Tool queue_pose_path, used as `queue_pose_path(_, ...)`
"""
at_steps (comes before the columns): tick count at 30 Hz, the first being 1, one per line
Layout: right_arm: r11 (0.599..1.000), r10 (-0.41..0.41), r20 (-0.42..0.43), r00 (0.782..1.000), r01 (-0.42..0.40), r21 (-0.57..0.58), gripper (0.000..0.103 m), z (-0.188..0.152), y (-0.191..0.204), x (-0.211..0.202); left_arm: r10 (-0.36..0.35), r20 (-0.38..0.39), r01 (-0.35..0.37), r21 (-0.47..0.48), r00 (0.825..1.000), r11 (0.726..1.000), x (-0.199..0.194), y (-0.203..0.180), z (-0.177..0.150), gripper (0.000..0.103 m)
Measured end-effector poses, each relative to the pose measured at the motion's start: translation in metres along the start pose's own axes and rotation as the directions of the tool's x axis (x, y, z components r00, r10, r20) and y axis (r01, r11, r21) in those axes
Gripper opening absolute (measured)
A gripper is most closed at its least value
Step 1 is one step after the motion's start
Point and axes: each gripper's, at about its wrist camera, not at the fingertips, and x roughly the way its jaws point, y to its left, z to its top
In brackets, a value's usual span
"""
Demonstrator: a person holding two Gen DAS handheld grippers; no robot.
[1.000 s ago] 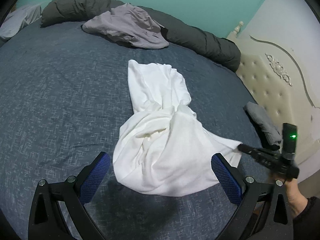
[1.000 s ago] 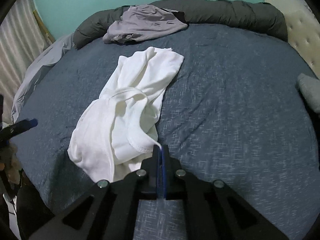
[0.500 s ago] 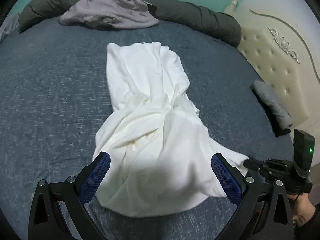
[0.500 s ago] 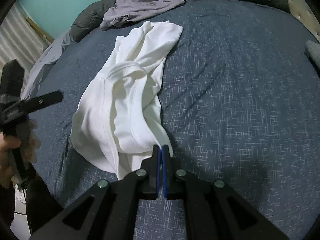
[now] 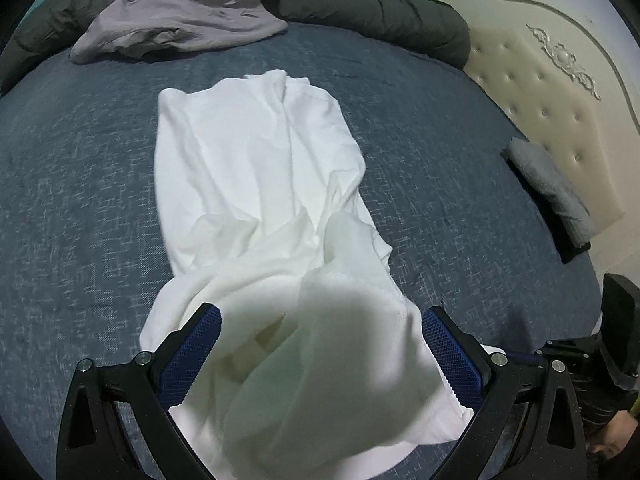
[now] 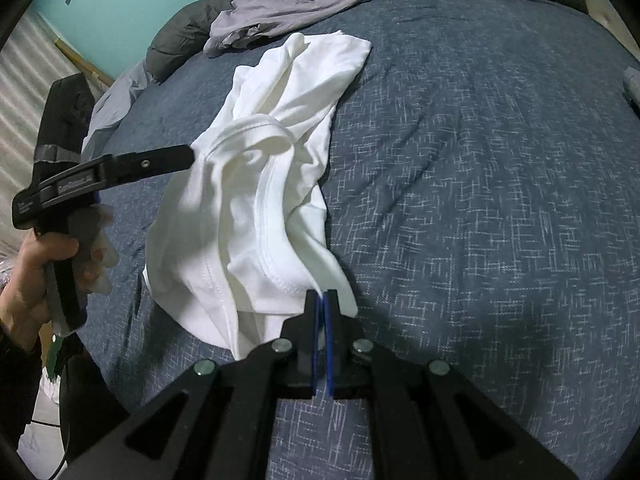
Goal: Fold clothes
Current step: 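Grasp the T-shirt sleeve with the left tool while right tool holds the hem, then lift the T-shirt with both tools to shake it out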
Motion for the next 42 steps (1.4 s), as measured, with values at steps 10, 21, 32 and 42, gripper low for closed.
queue_pose_path(10,1.000,0.009,-0.001,1.000,-0.009,-0.003,0.002,0.003,0.002,0.003,-0.040,-0.032,0.042,0.063,0.999,0.997,0.016,-0.011,-0.002,0.056)
queue_pose_path(21,1.000,0.017,-0.005,1.000,-0.017,-0.010,0.002,0.004,0.006,0.009,-0.058,-0.042,0.060,0.043,0.997,0.997,0.018,-0.006,0.000,0.044)
queue_pose_path(32,1.000,0.018,-0.006,1.000,-0.018,0.002,0.002,0.005,0.005,0.010,-0.069,-0.052,0.074,0.093,0.996,0.993,0.018,-0.009,-0.001,0.016)
queue_pose_path(42,1.000,-0.020,0.066,0.998,0.020,-0.003,0.001,0.014,0.011,-0.015,-0.080,0.065,0.072,0.113,0.995,0.991,-0.040,-0.002,0.003,0.008)
